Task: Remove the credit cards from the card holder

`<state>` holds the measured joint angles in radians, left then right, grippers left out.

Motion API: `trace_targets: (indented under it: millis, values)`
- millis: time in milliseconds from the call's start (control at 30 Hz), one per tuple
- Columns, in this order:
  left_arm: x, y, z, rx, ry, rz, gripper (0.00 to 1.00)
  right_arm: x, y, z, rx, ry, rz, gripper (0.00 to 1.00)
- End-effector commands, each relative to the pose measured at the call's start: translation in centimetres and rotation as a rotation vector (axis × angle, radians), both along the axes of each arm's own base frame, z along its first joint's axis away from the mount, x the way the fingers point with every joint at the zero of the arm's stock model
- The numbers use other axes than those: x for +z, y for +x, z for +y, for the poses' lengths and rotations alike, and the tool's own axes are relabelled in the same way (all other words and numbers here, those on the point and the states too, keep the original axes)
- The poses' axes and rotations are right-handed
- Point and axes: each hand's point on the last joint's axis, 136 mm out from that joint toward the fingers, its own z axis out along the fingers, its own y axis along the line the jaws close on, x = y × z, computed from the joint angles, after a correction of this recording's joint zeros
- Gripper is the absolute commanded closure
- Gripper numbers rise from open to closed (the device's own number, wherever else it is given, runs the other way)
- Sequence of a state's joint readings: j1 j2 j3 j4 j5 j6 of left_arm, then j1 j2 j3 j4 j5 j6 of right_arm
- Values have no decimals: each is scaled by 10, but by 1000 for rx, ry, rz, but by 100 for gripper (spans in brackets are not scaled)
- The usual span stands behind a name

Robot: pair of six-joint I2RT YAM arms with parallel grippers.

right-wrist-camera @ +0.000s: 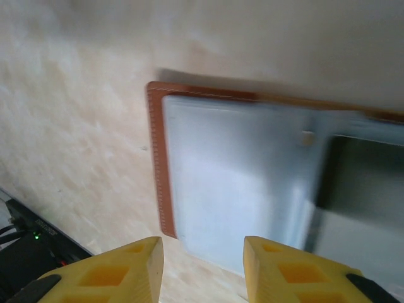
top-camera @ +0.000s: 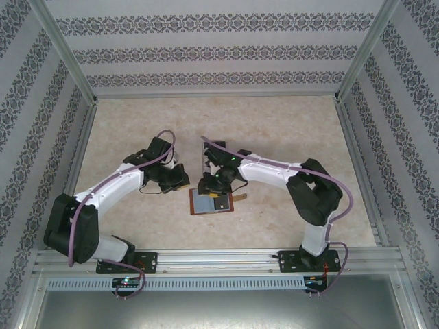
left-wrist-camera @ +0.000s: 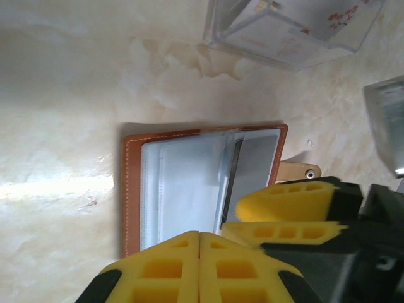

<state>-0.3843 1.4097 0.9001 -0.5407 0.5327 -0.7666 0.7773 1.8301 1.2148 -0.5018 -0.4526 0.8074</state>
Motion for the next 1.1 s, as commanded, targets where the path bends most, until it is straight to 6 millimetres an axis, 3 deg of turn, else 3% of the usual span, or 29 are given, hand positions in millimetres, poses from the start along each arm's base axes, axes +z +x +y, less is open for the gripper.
trace_targets:
  millis: [0,200,367,500,733,1067]
  values:
    - [4,2,-21,-36,-23,0,94,0,5,-26,-33,-22,-16,60]
    - [-12,1,-68,-110,-32,32,95,-12,11,-66,-96,-52,-4,61]
    - [-36,-5,-94,-139,-28,75,97,-23,12,-79,-116,-61,18,62]
    - [-50,-6,-99,-149,-24,105,98,-26,12,-78,-116,-53,28,65]
    - [-58,-5,-102,-155,-22,121,99,-26,13,-74,-114,-35,34,73]
    - [-72,-13,-91,-154,28,144,100,-25,15,-63,-100,9,48,75]
